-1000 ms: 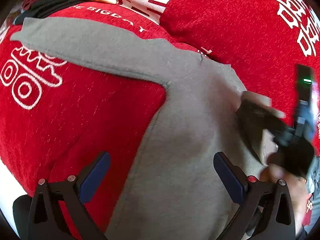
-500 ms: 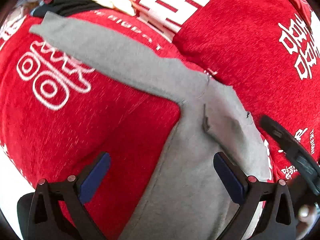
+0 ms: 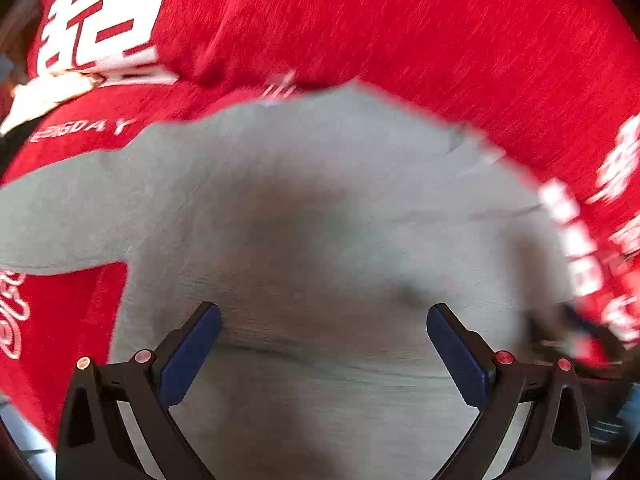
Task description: Fold small clothes
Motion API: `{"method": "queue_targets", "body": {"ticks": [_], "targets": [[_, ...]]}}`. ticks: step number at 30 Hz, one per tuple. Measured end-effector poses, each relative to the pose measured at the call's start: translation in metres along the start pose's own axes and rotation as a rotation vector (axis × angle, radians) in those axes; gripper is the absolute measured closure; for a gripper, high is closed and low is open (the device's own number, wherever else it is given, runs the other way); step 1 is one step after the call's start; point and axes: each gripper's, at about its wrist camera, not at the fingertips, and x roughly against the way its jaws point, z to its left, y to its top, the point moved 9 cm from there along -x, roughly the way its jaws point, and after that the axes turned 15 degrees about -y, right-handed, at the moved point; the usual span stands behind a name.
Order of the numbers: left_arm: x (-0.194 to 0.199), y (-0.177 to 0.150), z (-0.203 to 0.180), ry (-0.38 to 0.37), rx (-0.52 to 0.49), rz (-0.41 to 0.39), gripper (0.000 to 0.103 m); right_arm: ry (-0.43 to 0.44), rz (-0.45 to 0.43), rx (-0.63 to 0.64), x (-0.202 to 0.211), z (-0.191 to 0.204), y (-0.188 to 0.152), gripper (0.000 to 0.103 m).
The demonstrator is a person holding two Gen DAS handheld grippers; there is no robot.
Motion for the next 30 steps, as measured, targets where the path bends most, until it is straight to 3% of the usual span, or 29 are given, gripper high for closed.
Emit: {"method": "queue_targets", "body": {"ticks": [2,5,8,11,12,14,15,17,18,20,25,28,29,30], "targets": [[0.008,-0.011,0.014,0.104,-0.075,-0.040,0.000,0.046,-0.022,0.056,0.008,0.007,0.003,0.024],[0.024,-0.026,0.029,0.012,0.043,-0.024,0.000,0.059,-0.094,0.031,0.019,-0.007,0.009,0.024],[0.042,-0.012,0.036,0.033,0.125,-0.081,0.000,0.035,-0.092,-0.073,0.007,-0.025,0.023,0.024],[0.043,0.016,0.006,-0.001,0.087,-0.112,0.000,0.086,-0.016,-0.101,-0.012,-0.008,0.033,0.024],[0.037,0.025,-0.010,-0.030,0.055,-0.109,0.000,0.101,0.005,-0.052,-0.017,0.012,0.033,0.018],[0.016,0.034,-0.033,-0.060,-0.002,-0.067,0.000,0.018,-0.084,0.044,-0.015,0.034,0.042,0.012],[0.004,0.035,-0.033,-0.014,-0.013,-0.035,0.000,-0.002,-0.131,0.098,-0.013,0.046,0.048,0.012],[-0.021,0.027,-0.012,0.135,-0.007,0.064,0.000,0.005,-0.118,0.117,-0.012,0.050,0.054,0.012],[-0.018,0.027,-0.008,0.104,-0.006,0.024,0.000,0.029,-0.088,0.099,-0.011,0.045,0.056,0.012],[-0.003,0.021,0.000,0.139,-0.014,0.005,0.000,0.065,-0.079,-0.004,-0.004,0.020,0.058,0.012],[0.020,0.024,0.010,0.121,0.056,-0.066,0.000,0.022,-0.095,-0.169,0.011,-0.045,0.036,0.012],[0.005,0.024,-0.012,0.007,0.071,-0.024,0.000,0.082,-0.085,-0.208,0.024,-0.038,0.019,0.012],[-0.003,0.020,-0.019,-0.003,0.057,-0.007,0.000,0.096,-0.081,-0.188,0.028,-0.029,0.015,0.012],[-0.012,0.014,-0.024,0.047,0.017,0.019,0.000,0.105,-0.077,-0.156,0.030,-0.020,0.012,0.012]]}}
